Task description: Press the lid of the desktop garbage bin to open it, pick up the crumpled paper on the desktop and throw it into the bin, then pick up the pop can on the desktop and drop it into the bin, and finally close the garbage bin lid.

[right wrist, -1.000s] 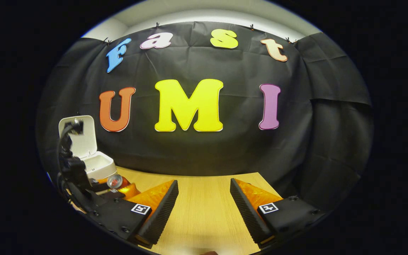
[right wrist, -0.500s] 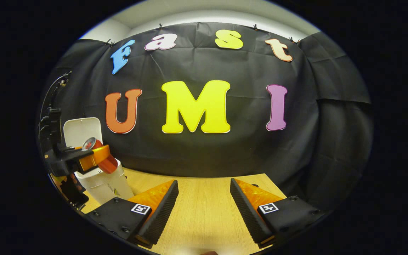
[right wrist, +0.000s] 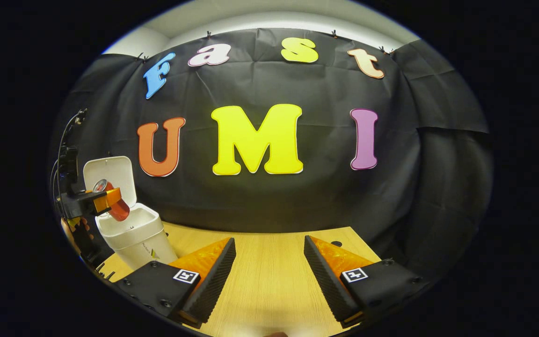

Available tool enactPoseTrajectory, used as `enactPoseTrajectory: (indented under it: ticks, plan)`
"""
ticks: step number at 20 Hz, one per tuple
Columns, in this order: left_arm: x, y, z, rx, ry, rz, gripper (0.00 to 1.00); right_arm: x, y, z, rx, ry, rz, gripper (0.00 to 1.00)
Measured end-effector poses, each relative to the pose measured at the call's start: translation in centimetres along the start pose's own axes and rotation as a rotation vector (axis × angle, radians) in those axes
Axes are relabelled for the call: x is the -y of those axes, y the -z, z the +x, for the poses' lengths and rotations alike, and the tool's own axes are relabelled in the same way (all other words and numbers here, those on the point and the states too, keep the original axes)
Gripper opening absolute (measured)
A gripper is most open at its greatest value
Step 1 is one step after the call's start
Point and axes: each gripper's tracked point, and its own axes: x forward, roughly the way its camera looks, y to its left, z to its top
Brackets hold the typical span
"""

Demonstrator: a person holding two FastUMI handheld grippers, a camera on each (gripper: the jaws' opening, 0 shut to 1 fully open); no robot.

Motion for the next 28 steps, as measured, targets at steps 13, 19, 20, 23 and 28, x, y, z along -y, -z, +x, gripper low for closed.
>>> enactPoseTrajectory:
  ticks: [13, 19, 20, 23, 28]
  plan:
    - [0.2, -2.5, 0.0, 0.017, 0.025, 0.005, 0.97, -1.1, -0.1, -0.7, 0.000, -0.027, -0.014, 0.95]
    - [-1.0, -9.0, 0.8, 0.103, 0.007, 0.061, 0.96, -2.2, -0.9, -1.3, 0.004, -0.072, 0.016, 0.94]
    - [-1.0, -9.9, 1.0, 0.117, 0.008, 0.065, 0.96, -2.6, -1.3, -1.5, 0.007, -0.084, 0.023, 0.95]
    - [-1.6, -11.6, 1.5, 0.143, -0.003, 0.062, 0.96, -2.8, -2.0, -1.9, 0.030, -0.094, 0.021, 0.95]
    - [-4.0, -14.6, 2.9, 0.191, -0.051, 0.063, 0.96, -2.4, -2.9, -2.2, 0.049, -0.091, 0.024, 0.95]
